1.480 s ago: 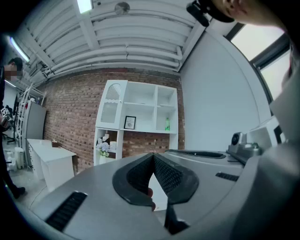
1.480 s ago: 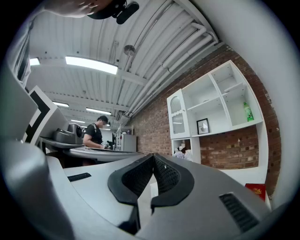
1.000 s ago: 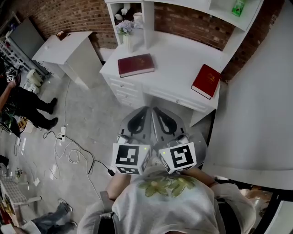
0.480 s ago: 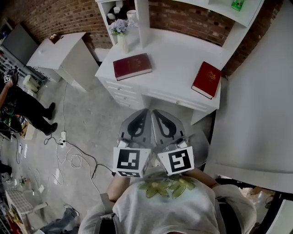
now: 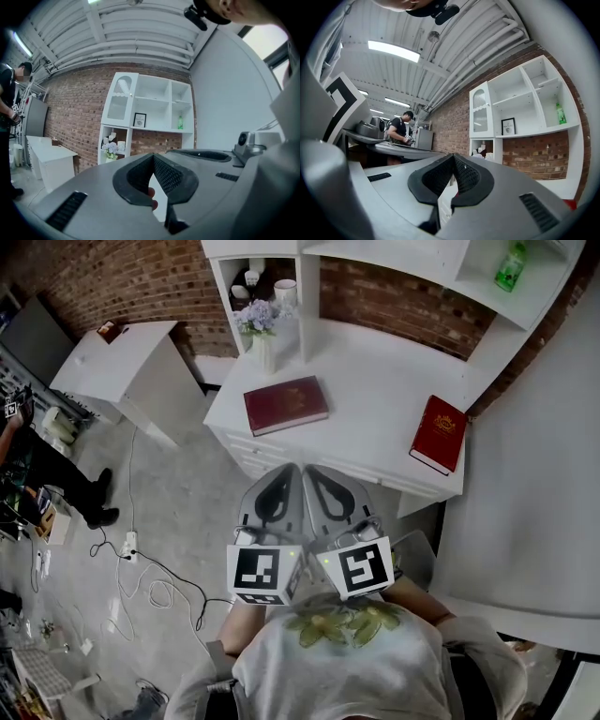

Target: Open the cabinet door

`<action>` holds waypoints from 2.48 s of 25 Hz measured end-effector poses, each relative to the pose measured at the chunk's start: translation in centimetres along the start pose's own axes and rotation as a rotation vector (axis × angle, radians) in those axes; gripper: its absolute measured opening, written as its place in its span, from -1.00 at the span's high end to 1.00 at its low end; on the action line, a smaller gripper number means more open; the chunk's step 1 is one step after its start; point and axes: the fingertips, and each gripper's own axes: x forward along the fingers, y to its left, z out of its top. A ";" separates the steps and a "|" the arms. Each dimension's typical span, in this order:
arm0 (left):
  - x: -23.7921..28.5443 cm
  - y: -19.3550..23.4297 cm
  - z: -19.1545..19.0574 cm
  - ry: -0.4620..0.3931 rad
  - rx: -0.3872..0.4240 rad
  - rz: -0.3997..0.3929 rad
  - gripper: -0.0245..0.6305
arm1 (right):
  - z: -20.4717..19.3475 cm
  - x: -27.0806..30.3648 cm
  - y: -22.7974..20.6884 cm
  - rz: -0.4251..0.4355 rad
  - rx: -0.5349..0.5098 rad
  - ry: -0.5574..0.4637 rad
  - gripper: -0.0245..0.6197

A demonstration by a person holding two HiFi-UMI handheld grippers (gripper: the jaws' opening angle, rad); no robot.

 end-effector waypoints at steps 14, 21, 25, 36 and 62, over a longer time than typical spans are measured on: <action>4.1 9.8 1.6 0.006 -0.043 -0.057 0.90 | -0.2 10.5 1.5 -0.018 0.013 -0.006 0.85; 6.0 12.2 1.5 0.008 -0.090 -0.074 0.90 | -2.0 13.0 -0.6 0.038 0.117 0.068 0.85; 7.8 13.8 0.9 0.028 -0.102 -0.058 0.90 | -2.2 14.8 -3.2 0.087 0.354 0.072 0.85; 14.7 16.8 3.2 0.018 -0.081 -0.067 0.90 | -1.6 21.5 -10.0 0.089 0.274 0.100 0.85; 23.4 23.3 3.1 0.067 -0.056 0.046 0.90 | 1.8 36.3 -22.3 0.109 0.147 0.020 0.63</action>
